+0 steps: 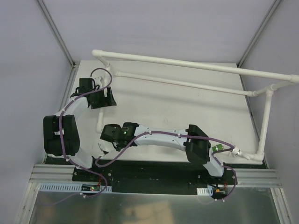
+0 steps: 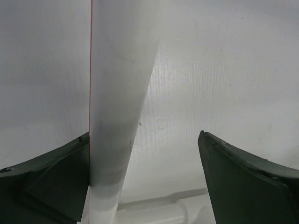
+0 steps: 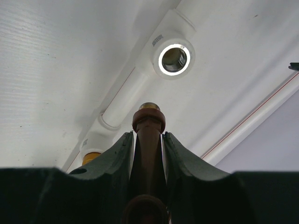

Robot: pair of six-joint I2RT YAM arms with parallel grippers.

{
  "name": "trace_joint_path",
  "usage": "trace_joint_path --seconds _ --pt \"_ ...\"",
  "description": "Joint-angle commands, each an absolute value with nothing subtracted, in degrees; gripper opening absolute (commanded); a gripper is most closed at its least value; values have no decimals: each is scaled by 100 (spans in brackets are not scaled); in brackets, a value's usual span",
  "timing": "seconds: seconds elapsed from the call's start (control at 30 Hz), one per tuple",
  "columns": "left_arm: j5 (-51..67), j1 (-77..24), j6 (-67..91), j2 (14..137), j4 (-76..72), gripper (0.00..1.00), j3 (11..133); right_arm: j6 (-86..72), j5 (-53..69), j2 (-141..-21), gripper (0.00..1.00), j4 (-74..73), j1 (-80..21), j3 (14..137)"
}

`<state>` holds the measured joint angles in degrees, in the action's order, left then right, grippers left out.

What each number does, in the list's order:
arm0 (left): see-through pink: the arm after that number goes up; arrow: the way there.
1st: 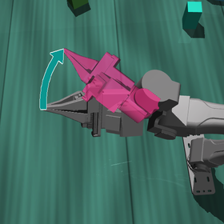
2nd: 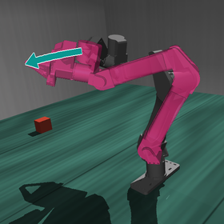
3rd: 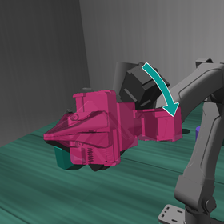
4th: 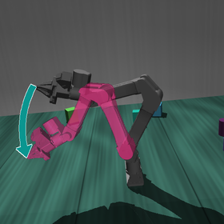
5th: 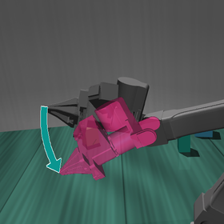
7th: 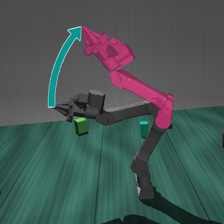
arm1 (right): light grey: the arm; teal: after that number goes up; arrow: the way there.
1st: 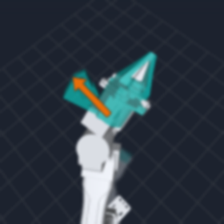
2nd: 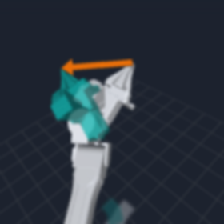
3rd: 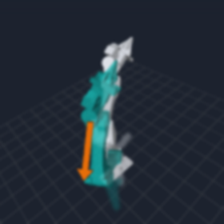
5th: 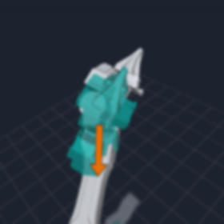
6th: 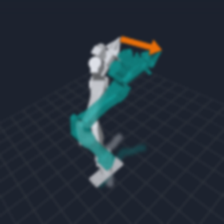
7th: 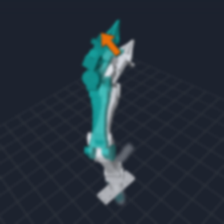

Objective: Install the water faucets
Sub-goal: Place the water faucet at the center of the board.

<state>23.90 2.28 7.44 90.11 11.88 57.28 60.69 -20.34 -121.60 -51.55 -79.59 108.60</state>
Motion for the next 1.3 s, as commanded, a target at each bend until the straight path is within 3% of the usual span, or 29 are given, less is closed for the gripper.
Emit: trace_joint_path --seconds 0.0,0.2,0.6,1.27 --pt "3551 -35 1177 8754 809 90 5862 6152 -2101 -11891 0 -5264 -7937 11038" --pt "3797 290 1318 8745 800 91 5889 6205 -2066 -12260 0 -5537 -7980 11697" --pt "3226 782 1881 7893 1002 94 5581 6407 -2004 -12858 0 -5581 -7998 12419" --pt "3806 800 2013 8508 1160 91 5801 6425 -1898 -13210 0 -5432 -8016 12559"
